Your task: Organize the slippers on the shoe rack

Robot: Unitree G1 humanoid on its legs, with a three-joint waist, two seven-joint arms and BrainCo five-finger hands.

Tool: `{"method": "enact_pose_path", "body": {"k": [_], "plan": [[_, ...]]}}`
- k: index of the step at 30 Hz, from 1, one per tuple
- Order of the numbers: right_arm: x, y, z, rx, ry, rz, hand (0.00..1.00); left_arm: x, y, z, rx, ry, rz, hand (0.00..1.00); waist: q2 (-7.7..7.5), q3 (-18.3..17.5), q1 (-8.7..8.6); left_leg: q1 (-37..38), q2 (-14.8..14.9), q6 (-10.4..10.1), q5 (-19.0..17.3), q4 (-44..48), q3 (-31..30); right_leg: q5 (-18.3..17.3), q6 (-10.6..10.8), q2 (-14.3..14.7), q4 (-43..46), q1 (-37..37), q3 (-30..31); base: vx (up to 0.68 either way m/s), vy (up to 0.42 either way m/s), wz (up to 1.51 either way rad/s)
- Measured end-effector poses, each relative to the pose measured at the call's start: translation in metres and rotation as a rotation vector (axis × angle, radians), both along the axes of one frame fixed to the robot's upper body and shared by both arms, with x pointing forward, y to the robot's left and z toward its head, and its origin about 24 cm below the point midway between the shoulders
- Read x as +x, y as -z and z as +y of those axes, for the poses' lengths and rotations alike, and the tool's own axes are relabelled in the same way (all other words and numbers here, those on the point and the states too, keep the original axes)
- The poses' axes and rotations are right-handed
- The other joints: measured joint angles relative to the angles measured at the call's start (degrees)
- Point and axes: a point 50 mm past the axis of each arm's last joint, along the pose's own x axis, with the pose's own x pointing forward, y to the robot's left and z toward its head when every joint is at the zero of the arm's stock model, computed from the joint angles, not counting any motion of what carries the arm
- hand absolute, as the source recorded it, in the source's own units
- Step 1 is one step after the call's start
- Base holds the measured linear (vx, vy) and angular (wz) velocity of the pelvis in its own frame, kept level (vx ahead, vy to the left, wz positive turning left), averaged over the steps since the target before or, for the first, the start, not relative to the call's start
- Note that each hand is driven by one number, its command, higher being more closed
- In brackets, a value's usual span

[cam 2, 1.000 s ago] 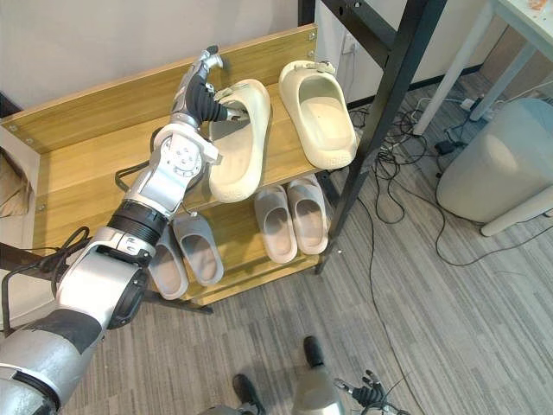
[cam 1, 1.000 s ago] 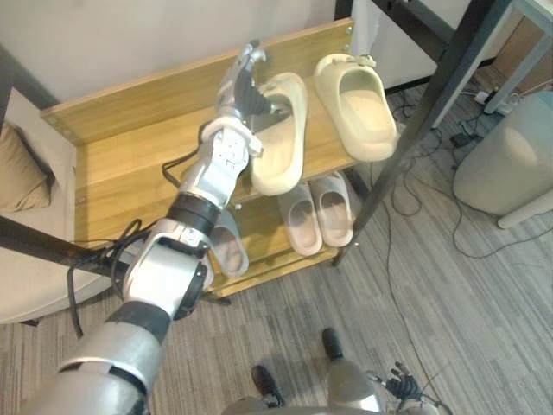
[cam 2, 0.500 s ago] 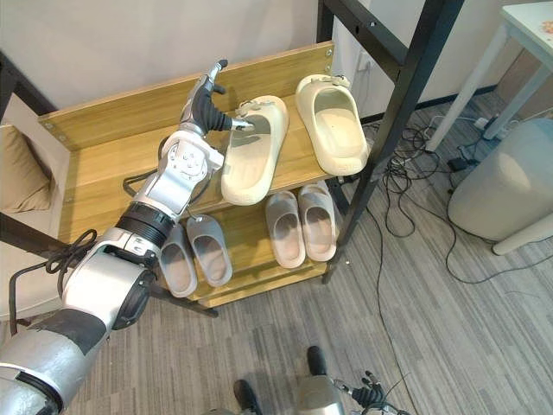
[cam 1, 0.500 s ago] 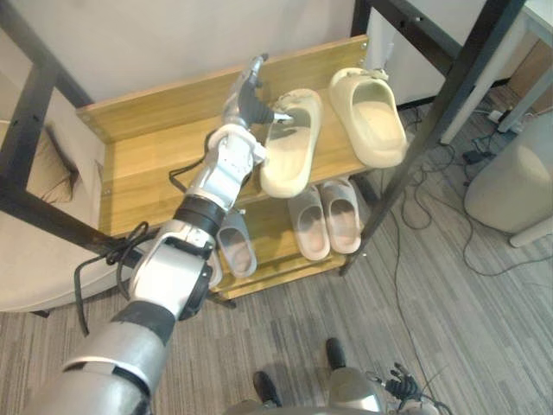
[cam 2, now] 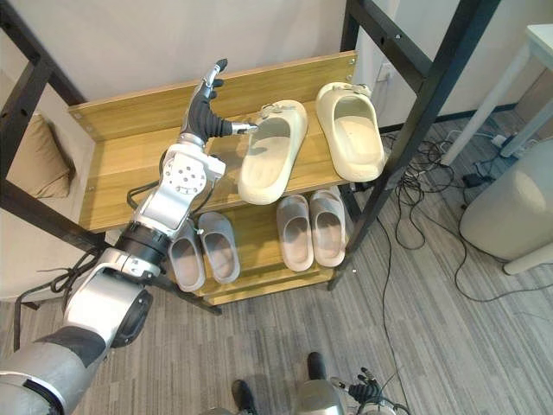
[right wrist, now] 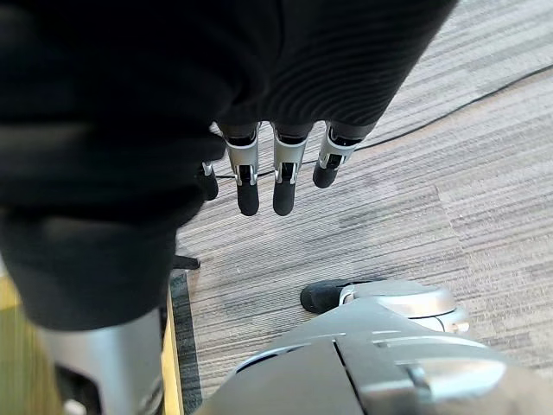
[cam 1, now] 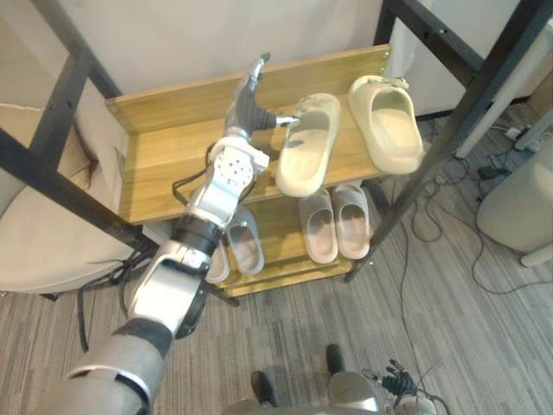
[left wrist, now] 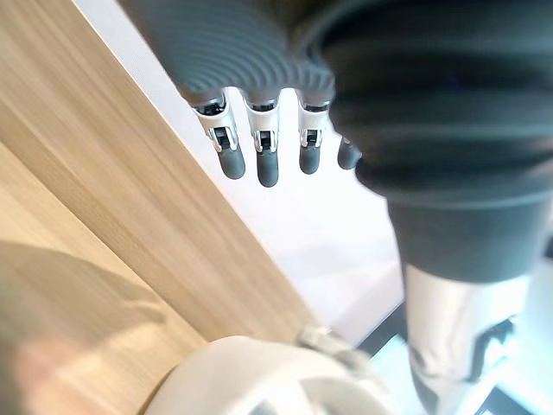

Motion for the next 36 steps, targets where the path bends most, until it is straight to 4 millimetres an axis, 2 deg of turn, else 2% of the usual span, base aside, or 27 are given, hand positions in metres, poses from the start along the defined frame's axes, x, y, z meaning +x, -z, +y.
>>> {"method": "enact_pose_path", "body": {"k": [3, 5, 6, 8, 10, 14, 16, 20, 23, 36], "plan": [[0.000, 0.001, 0.002, 0.004, -0.009, 0.006, 0.00, -0.016, 0.020, 0.004, -0.082, 0.046, 0.018, 0.00, -0.68, -0.6, 1.04, 0.1, 0.1, 0.0, 0.3, 0.0, -1.1, 0.0, 0.0, 0.0, -0.3, 0.8, -1.3, -0.03, -0.022, 0.20], [0.004, 0.001, 0.005, 0.009, -0.021, 0.005, 0.00, -0.028, 0.042, 0.010, -0.175, 0.073, 0.076, 0.00, -1.47, -1.2, 1.87, 0.2, 0.0, 0.1, 0.6, 0.0, -1.6, 0.0, 0.0, -0.1, -0.3, 1.3, -1.7, -0.04, -0.021, 0.11], [0.004, 0.001, 0.006, 0.010, -0.022, 0.005, 0.00, -0.029, 0.044, 0.010, -0.186, 0.076, 0.084, 0.00, -1.54, -1.2, 1.98, 0.3, 0.0, 0.1, 0.6, 0.0, -1.7, 0.0, 0.0, -0.1, -0.3, 1.4, -1.8, -0.03, -0.011, 0.13], [0.003, 0.002, 0.008, 0.011, -0.039, 0.015, 0.00, -0.041, 0.066, 0.013, -0.295, 0.104, 0.146, 0.00, -2.17, -1.6, 2.94, 1.2, 0.0, 0.1, 0.7, 0.0, -2.2, 0.0, 0.0, -0.3, -0.3, 2.6, -2.3, -0.03, -0.005, 0.11], [0.003, 0.002, 0.008, 0.012, -0.041, 0.022, 0.00, -0.045, 0.071, 0.012, -0.332, 0.115, 0.163, 0.00, -2.44, -1.9, 3.41, 1.1, 0.0, 0.3, 0.8, 0.0, -2.2, 0.0, 0.0, -0.5, -0.3, 2.6, -2.7, -0.05, -0.003, 0.09], [0.001, 0.005, 0.014, 0.021, -0.065, 0.045, 0.00, -0.059, 0.090, 0.014, -0.427, 0.149, 0.221, 0.00, -3.92, -3.2, 4.23, 1.1, 0.0, 0.4, 0.8, -0.2, -2.7, -0.1, 0.1, -0.6, -0.5, 2.6, -3.3, -0.05, -0.006, 0.07], [0.002, 0.005, 0.015, 0.022, -0.075, 0.046, 0.00, -0.062, 0.095, 0.012, -0.437, 0.157, 0.240, 0.00, -4.19, -3.5, 4.28, 1.1, 0.0, 0.4, 0.8, -0.3, -2.9, -0.1, 0.1, -0.6, -0.6, 2.7, -3.4, -0.04, -0.012, 0.06], [0.003, 0.005, 0.017, 0.022, -0.081, 0.049, 0.00, -0.071, 0.110, -0.008, -0.448, 0.242, 0.315, 0.00, -4.34, -4.5, 4.61, 0.9, -0.1, 0.4, 0.9, -0.3, -3.6, -0.3, 0.3, -0.7, -0.6, 2.8, -4.1, 0.00, -0.014, 0.07], [0.004, 0.005, 0.017, 0.019, -0.081, 0.050, 0.00, -0.076, 0.113, -0.022, -0.456, 0.308, 0.345, 0.00, -4.25, -4.8, 4.61, 1.0, -0.1, 0.4, 0.8, -0.3, -4.0, -0.4, 0.5, -0.7, -0.6, 3.6, -4.5, 0.03, -0.021, 0.09], [0.004, 0.006, 0.020, 0.010, -0.094, 0.056, 0.00, -0.084, 0.129, -0.055, -0.456, 0.419, 0.452, 0.00, -4.92, -5.2, 4.57, 1.7, 0.0, 0.3, 0.9, -0.3, -3.6, -0.5, 0.6, -0.7, -0.7, 3.8, -4.4, -0.01, -0.002, 0.00]]}}
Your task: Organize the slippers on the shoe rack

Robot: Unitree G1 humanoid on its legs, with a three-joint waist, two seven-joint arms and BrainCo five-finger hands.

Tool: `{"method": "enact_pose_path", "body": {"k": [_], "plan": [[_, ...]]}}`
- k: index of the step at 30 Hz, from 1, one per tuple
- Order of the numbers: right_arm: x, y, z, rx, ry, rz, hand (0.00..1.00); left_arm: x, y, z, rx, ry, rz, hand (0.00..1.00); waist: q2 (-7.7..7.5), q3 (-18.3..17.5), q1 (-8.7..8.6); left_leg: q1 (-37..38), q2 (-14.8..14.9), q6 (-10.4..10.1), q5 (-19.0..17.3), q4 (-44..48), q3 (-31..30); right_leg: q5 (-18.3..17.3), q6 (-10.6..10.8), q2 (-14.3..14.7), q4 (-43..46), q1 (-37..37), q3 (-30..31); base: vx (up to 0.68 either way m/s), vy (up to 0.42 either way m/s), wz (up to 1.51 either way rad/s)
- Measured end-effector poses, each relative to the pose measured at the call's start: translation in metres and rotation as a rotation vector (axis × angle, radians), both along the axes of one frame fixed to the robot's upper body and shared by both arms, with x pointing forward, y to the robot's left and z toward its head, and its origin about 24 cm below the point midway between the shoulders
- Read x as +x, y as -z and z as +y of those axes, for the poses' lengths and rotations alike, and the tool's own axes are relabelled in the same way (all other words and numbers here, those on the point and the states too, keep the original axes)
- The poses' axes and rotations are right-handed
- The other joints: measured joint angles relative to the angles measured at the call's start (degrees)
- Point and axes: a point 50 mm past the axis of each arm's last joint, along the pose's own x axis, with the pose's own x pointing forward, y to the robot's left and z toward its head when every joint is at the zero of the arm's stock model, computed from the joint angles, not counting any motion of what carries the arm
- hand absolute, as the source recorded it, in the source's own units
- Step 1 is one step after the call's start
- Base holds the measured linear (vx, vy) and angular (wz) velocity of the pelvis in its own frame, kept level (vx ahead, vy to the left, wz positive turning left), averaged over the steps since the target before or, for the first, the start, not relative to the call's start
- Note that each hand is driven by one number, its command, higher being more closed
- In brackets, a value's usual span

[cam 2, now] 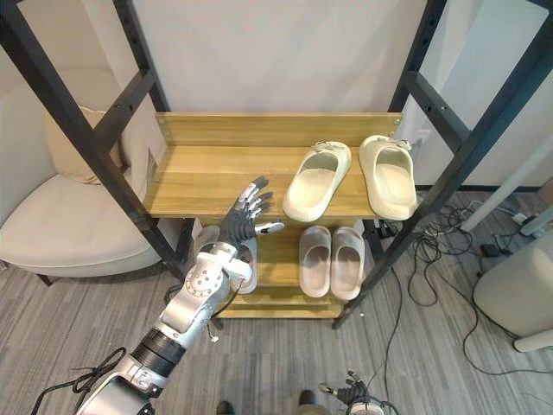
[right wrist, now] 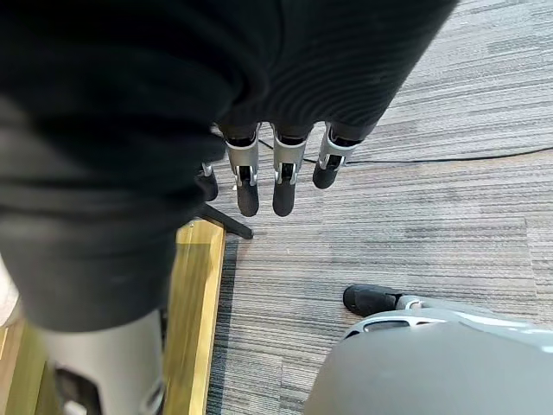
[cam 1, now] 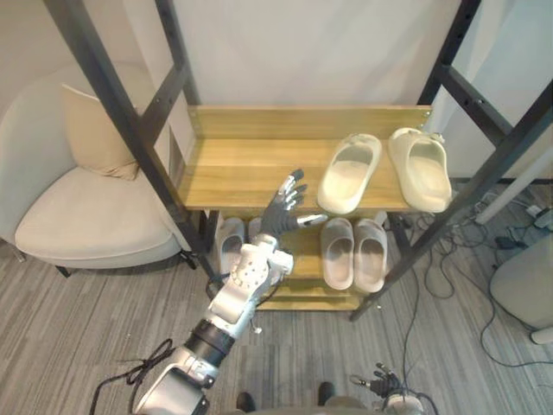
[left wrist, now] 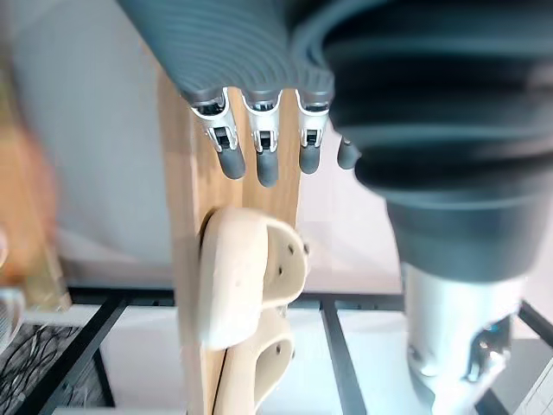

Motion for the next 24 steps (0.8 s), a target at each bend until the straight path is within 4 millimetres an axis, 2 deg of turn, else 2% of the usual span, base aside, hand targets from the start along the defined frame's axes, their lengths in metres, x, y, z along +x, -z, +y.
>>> {"method": "enact_pose_path", "body": {"k": [6, 13, 24], "plan": [[-0.001, 0.000, 0.001, -0.003, 0.002, 0.006, 0.00, -0.001, 0.002, -0.015, 0.006, 0.044, 0.025, 0.00, -0.36, -0.2, -0.17, 0.1, 0.1, -0.2, -0.1, 0.0, 1.2, 0.0, 0.0, 0.1, 0.0, -0.4, 0.8, -0.02, -0.006, -0.07], [0.001, 0.000, 0.001, -0.003, 0.005, 0.001, 0.00, 0.008, -0.003, -0.026, 0.013, 0.062, 0.024, 0.00, -0.37, -0.2, -0.74, 0.1, 0.3, -0.4, -0.5, 0.1, 3.0, 0.1, -0.1, 0.3, 0.0, -1.4, 2.6, 0.00, -0.009, -0.14], [0.003, -0.001, -0.002, -0.006, 0.043, -0.014, 0.00, 0.025, -0.023, -0.037, 0.035, 0.059, -0.020, 0.00, -0.31, -0.2, -2.51, -1.0, 0.2, -0.5, -1.0, 0.3, 4.7, 0.4, 0.1, 0.3, 0.0, -3.2, 4.4, 0.00, -0.007, -0.08]]}}
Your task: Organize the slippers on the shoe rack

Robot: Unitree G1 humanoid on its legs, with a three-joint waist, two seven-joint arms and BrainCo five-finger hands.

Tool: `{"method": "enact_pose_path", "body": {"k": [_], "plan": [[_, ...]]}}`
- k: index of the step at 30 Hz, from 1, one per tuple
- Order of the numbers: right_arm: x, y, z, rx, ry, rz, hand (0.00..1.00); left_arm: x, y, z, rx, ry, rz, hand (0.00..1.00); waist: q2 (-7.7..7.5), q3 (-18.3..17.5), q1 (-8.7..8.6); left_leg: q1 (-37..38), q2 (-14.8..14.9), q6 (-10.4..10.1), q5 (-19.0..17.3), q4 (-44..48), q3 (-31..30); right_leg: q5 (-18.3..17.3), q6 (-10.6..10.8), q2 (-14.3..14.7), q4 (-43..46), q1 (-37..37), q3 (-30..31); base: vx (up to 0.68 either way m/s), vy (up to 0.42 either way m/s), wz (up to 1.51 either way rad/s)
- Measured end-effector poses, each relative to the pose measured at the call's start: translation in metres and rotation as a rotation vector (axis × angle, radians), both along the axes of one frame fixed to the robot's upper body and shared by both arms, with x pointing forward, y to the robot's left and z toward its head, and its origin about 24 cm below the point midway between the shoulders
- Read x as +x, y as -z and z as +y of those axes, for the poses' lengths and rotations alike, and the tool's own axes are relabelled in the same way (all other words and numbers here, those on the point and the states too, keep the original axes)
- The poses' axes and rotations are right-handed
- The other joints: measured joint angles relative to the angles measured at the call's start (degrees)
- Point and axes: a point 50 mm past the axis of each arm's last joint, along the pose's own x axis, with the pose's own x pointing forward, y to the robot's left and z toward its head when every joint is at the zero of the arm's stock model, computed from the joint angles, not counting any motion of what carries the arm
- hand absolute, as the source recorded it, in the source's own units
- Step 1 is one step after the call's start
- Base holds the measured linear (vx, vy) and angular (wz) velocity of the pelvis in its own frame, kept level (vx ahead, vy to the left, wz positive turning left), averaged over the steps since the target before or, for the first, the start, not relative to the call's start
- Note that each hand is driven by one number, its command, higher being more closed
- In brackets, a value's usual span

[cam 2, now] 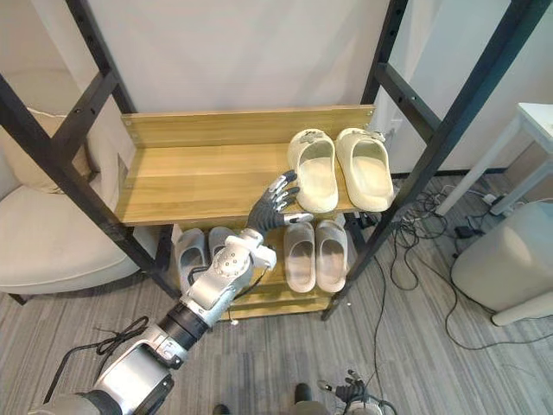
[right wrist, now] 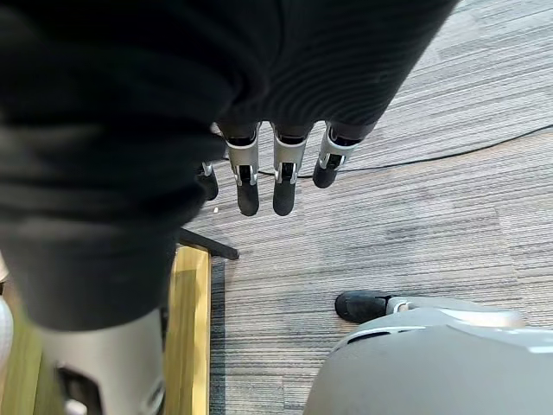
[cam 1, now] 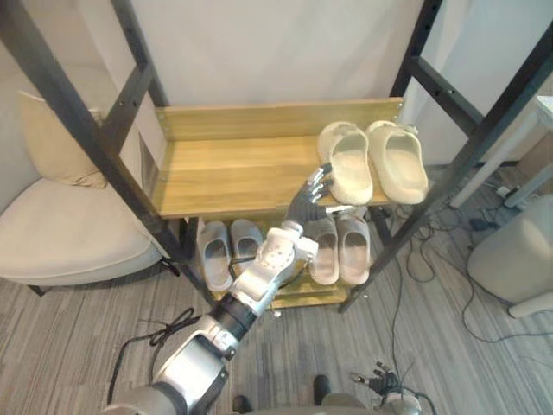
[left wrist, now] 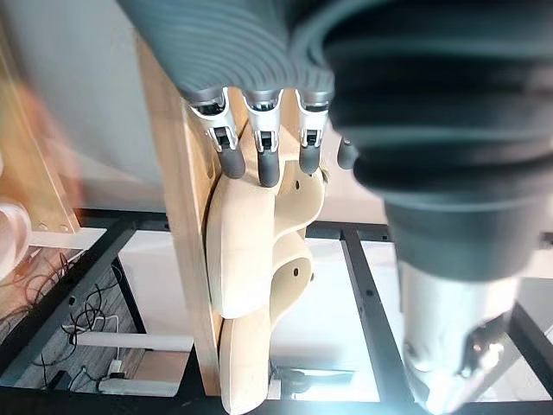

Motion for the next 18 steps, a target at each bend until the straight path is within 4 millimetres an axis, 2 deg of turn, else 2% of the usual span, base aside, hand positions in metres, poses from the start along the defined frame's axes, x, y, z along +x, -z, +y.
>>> {"method": "enact_pose_path", "body": {"k": [2, 9, 18], "plan": [[0.001, 0.000, 0.001, 0.001, 0.001, -0.004, 0.00, 0.001, -0.001, 0.000, 0.000, -0.003, -0.001, 0.00, 0.01, 0.0, -0.67, 0.1, 0.0, 0.0, 0.0, 0.0, 0.1, 0.0, 0.0, 0.0, 0.0, 0.0, 0.0, 0.00, 0.000, 0.00], [0.001, 0.000, 0.000, 0.002, 0.006, -0.006, 0.00, 0.005, -0.001, -0.001, -0.007, -0.042, 0.013, 0.00, 0.06, 0.0, -0.85, 0.2, 0.0, 0.0, 0.0, 0.0, 0.3, 0.1, 0.0, 0.0, -0.1, 0.0, 0.1, -0.03, -0.009, 0.00], [0.002, 0.000, 0.003, 0.017, 0.019, -0.009, 0.00, 0.016, -0.007, 0.021, -0.055, -0.127, 0.014, 0.00, 0.22, 0.1, -0.81, 0.2, 0.0, 0.0, 0.0, 0.0, -0.2, 0.1, 0.0, 0.0, 0.2, 0.3, -0.2, -0.01, -0.007, 0.01]]}}
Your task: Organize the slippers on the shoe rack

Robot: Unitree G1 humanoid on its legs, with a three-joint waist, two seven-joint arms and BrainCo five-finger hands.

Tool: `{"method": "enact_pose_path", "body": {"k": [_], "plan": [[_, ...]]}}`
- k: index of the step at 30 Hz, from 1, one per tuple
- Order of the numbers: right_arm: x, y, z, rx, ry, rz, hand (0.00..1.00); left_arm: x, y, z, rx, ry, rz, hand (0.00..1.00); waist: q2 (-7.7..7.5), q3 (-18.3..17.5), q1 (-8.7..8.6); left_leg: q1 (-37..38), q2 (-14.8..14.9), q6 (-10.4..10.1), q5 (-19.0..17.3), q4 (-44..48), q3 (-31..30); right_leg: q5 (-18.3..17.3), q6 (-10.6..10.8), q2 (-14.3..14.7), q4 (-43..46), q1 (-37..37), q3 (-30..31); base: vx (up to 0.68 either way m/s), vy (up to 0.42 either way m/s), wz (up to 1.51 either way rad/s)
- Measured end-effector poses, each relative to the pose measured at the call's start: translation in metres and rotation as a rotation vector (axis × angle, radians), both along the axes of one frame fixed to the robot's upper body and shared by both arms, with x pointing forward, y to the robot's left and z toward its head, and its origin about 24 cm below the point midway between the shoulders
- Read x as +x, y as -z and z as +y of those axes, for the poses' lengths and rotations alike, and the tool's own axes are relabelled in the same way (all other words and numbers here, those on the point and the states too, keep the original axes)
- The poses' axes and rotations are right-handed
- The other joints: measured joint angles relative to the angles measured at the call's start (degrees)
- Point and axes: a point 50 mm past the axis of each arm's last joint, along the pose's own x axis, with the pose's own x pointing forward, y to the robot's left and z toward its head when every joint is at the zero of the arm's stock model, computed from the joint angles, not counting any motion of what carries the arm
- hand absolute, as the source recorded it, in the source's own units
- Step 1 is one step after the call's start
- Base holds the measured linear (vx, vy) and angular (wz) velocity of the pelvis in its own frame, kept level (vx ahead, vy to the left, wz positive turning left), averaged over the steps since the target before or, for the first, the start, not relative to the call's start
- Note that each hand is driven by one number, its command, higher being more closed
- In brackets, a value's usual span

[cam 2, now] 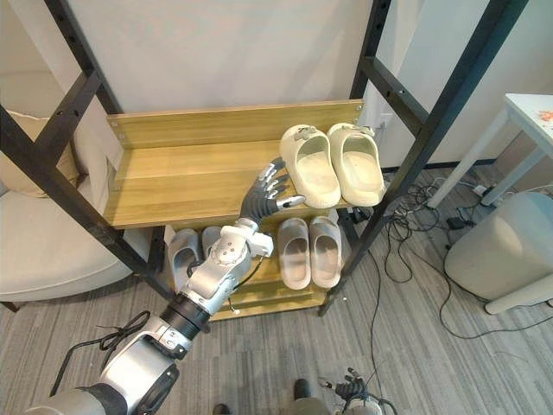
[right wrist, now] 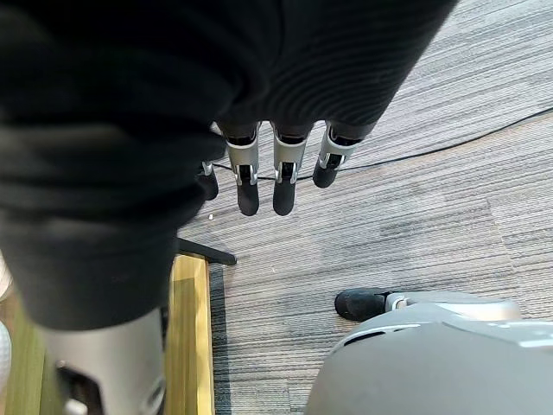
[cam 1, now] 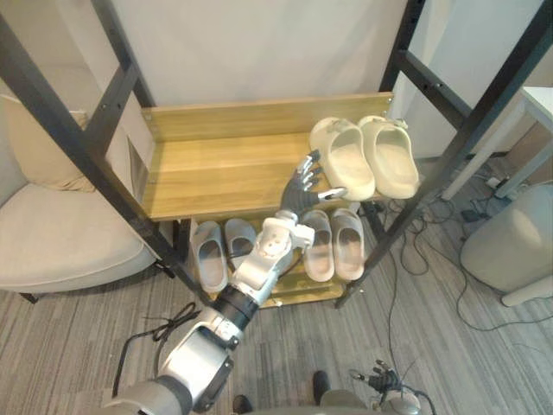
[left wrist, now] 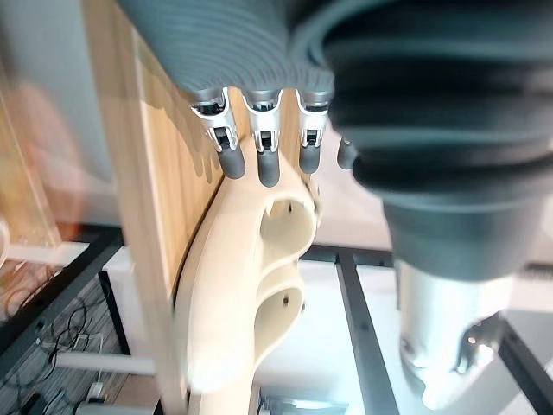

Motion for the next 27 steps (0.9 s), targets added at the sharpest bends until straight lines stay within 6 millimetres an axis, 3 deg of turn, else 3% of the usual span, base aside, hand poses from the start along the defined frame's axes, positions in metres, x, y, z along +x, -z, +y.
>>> {"method": "enact_pose_path", "body": {"k": [6, 10, 15, 18, 21, 25, 26, 27], "plan": [[0.007, -0.002, 0.001, 0.001, -0.009, -0.015, 0.00, -0.007, -0.015, 0.012, -0.054, -0.001, -0.072, 0.00, 0.36, 0.2, 0.41, 0.8, -0.1, 0.1, 0.1, 0.0, -1.5, 0.0, 0.0, -0.1, 0.2, 1.6, -1.5, -0.01, -0.013, 0.10], [0.015, -0.004, 0.003, 0.003, -0.029, -0.032, 0.00, -0.026, -0.028, 0.013, -0.120, 0.076, -0.140, 0.00, 0.44, 0.3, 1.82, 0.9, -0.1, 0.4, 0.6, 0.0, -2.4, -0.1, 0.1, -0.3, 0.2, 2.0, -2.6, -0.04, -0.011, 0.13], [0.023, -0.005, 0.010, 0.011, -0.080, -0.041, 0.00, -0.052, -0.022, 0.011, -0.196, 0.181, -0.143, 0.00, 0.45, 0.2, 3.41, 1.0, -0.1, 0.4, 1.0, -0.3, -4.3, -0.5, -0.1, -0.3, 0.0, 3.2, -4.8, -0.04, -0.017, 0.25], [0.025, -0.003, 0.027, 0.052, -0.110, -0.041, 0.00, -0.066, -0.009, 0.010, -0.213, 0.235, -0.107, 0.00, 0.44, 0.1, 4.28, 1.0, -0.1, 0.3, 1.1, -0.3, -6.3, -1.1, -0.2, -0.3, -0.2, 4.0, -6.7, -0.02, -0.028, 0.26], [0.026, -0.003, 0.029, 0.059, -0.120, -0.036, 0.00, -0.079, 0.014, 0.019, -0.205, 0.240, -0.036, 0.00, 0.44, 0.1, 5.73, 0.9, -0.1, 0.3, 1.2, -0.3, -7.7, -1.5, 0.0, -0.3, -0.2, 4.8, -8.1, 0.01, -0.030, 0.26], [0.023, -0.001, 0.029, 0.061, -0.126, -0.017, 0.00, -0.100, 0.057, 0.042, -0.180, 0.170, 0.117, 0.00, 0.09, -0.1, 6.70, 0.8, -0.3, 0.2, 1.3, 0.0, -9.8, -2.1, 0.3, -0.4, 0.1, 5.9, -10.5, 0.05, -0.029, 0.28], [0.024, -0.001, 0.032, 0.066, -0.132, -0.020, 0.00, -0.108, 0.079, 0.053, -0.143, 0.130, 0.196, 0.00, 0.01, -0.2, 7.66, 0.8, -0.3, 0.1, 1.3, 0.0, -9.9, -2.2, 0.4, -0.4, 0.2, 6.0, -10.6, 0.06, -0.012, 0.08], [0.024, -0.001, 0.032, 0.067, -0.133, -0.021, 0.00, -0.109, 0.084, 0.055, -0.133, 0.120, 0.214, 0.00, 0.00, -0.1, 7.83, 0.7, -0.3, 0.1, 1.3, 0.0, -10.0, -2.2, 0.4, -0.4, 0.2, 6.0, -10.6, 0.04, -0.007, 0.04]]}}
